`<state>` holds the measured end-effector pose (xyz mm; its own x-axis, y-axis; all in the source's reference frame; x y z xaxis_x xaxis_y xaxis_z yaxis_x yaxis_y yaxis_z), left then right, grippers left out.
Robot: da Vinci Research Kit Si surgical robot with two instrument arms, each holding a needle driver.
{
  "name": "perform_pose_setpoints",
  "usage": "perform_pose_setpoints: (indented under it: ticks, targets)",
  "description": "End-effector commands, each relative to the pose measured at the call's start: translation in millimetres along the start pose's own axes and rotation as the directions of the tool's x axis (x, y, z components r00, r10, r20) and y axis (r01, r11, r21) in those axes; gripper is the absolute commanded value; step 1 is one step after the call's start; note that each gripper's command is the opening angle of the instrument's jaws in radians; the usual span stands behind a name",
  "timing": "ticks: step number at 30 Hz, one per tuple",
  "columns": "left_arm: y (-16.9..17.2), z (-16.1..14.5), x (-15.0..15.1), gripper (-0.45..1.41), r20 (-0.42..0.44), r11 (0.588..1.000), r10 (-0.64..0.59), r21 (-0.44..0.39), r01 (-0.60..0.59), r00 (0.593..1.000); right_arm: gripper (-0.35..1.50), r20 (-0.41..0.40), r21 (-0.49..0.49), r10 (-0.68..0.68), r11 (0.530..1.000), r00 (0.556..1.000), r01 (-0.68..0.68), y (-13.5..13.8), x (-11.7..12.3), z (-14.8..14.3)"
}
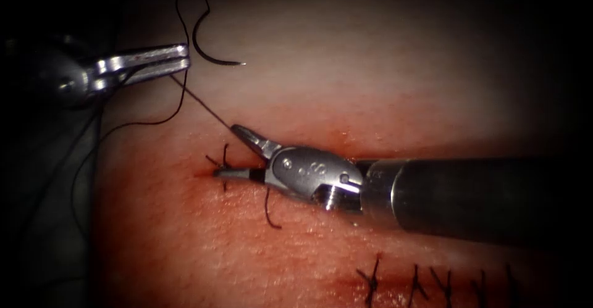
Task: Wound Closure
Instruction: With the right hand, cut the suture.
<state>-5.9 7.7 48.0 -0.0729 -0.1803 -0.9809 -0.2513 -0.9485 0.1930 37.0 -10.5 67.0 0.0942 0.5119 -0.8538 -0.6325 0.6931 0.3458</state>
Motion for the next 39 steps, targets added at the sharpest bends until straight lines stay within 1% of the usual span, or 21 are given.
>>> perform_pose_setpoints:
  ticks: [1, 8, 9, 10, 11, 12, 15, 17, 18, 19, 21, 23, 26, 27, 29, 31, 32, 33, 34, 36, 39]
  targets:
    - [-0.1, 0.6, -0.4, -0.45, -0.002, 1.0, 0.002, 0.0, -0.002, 1.0, 1.36, -0.002, -0.007, 0.002, 1.0, 1.0, -0.002, 0.4, -0.3, 1.3]
    - [0.1, 0.4, 0.1, -0.45, -0.006, 1.0, 0.003, -0.002, -0.003, 1.0, 1.38, -0.002, -0.022, -0.009, 1.0, 1.0, 0.009, 0.2, -1.5, 2.6]
    - [0.2, 0.4, 0.3, -0.45, -0.006, 1.0, 0.004, -0.002, -0.004, 1.0, 1.28, -0.003, -0.022, -0.011, 1.0, 1.0, 0.011, 0.2, -1.7, 2.6]
    - [0.2, 0.4, 0.4, -0.45, -0.006, 1.0, 0.004, -0.002, -0.004, 1.0, 1.08, -0.003, -0.021, -0.012, 1.0, 1.0, 0.012, 0.2, -1.7, 2.5]
    - [0.3, 0.5, 0.4, -0.45, -0.006, 1.0, 0.005, -0.001, -0.005, 1.0, 0.12, 0.002, -0.015, -0.013, 1.0, 1.0, 0.013, 0.2, -1.7, 2.2]
    - [0.5, 0.6, 0.5, -0.45, -0.006, 1.0, 0.006, -0.004, -0.006, 1.0, -0.35, -0.001, -0.017, 0.035, 0.999, 0.999, -0.035, 0.2, -1.7, 2.1]
    - [0.7, 0.5, 0.7, -0.45, -0.01, 1.0, 0.009, -0.005, -0.009, 1.0, -0.35, -0.008, -0.044, 0.056, 0.997, 0.998, -0.056, 0.5, -1.6, 2.4]
    - [1.0, 0.1, 1.0, -0.45, -0.013, 1.0, 0.012, -0.008, -0.012, 1.0, -0.35, -0.014, -0.026, 0.056, 0.998, 0.998, -0.056, 0.8, -1.6, 2.3]
    - [1.1, -0.1, 1.2, -0.45, -0.014, 1.0, 0.013, -0.009, -0.013, 1.0, 0.09, -0.018, -0.011, 0.056, 0.998, 0.998, -0.056, 0.9, -1.6, 2.1]
    - [1.5, -0.5, 1.7, -0.45, -0.018, 1.0, 0.016, -0.013, -0.016, 1.0, 1.03, -0.025, 0.022, 0.028, 0.999, 0.999, -0.028, 1.5, -1.5, 1.0]
    - [1.8, -0.8, 2.3, -0.45, -0.021, 1.0, 0.019, -0.015, -0.02, 1.0, 1.2, -0.025, 0.037, 0.001, 0.999, 1.0, 0.0, 2.0, -1.3, 0.0]
    - [2.6, -1.2, 3.7, -0.45, -0.037, 0.999, 0.028, -0.02, -0.029, 0.999, 1.45, -0.026, 0.071, -0.081, 0.994, 0.996, 0.082, 4.0, -0.3, -3.0]
    - [4.0, -1.3, 5.3, -0.45, -0.086, 0.999, 0.04, -0.032, -0.043, 0.995, 1.48, -0.053, 0.093, -0.147, 0.984, 0.988, 0.151, 6.4, 0.7, -6.3]
    - [5.3, -1.1, 6.1, -0.45, -0.123, 0.998, 0.036, -0.048, -0.043, 0.992, 1.48, -0.054, 0.107, -0.17, 0.979, 0.984, 0.175, 7.7, 1.1, -7.8]
    - [7.9, -0.4, 6.9, -0.45, -0.172, 0.996, 0.016, -0.088, -0.032, 0.985, 1.47, -0.022, 0.093, -0.204, 0.974, 0.979, 0.206, 10.1, 1.8, -10.4]
    - [9.7, 0.5, 7.1, -0.45, -0.207, 0.992, -0.022, -0.123, -0.004, 0.978, 1.47, 0.005, 0.07, -0.28, 0.958, 0.96, 0.279, 11.3, 2.1, -11.4]
    - [10.9, 1.1, 7.0, -0.45, -0.227, 0.99, -0.034, -0.139, 0.002, 0.973, 1.45, 0.021, 0.058, -0.357, 0.933, 0.934, 0.355, 11.8, 2.2, -11.9]
    - [11.6, 1.5, 7.0, -0.45, -0.234, 0.989, -0.046, -0.15, 0.011, 0.971, 1.4, 0.027, 0.05, -0.386, 0.922, 0.922, 0.384, 11.9, 2.2, -12.0]
    - [13.0, 2.1, 7.1, -0.45, -0.269, 0.984, -0.076, -0.176, 0.029, 0.96, 1.33, 0.054, 0.052, -0.43, 0.903, 0.901, 0.427, 12.0, 2.1, -12.2]
    - [15.0, 3.0, 7.2, -0.45, -0.322, 0.973, -0.122, -0.223, 0.05, 0.939, 1.23, 0.108, 0.066, -0.439, 0.898, 0.892, 0.434, 12.1, 2.1, -12.2]
    - [17.6, 3.9, 7.8, -0.45, -0.384, 0.956, -0.18, -0.284, 0.07, 0.906, 1.21, 0.144, 0.047, -0.448, 0.894, 0.882, 0.446, 12.2, 2.0, -11.9]
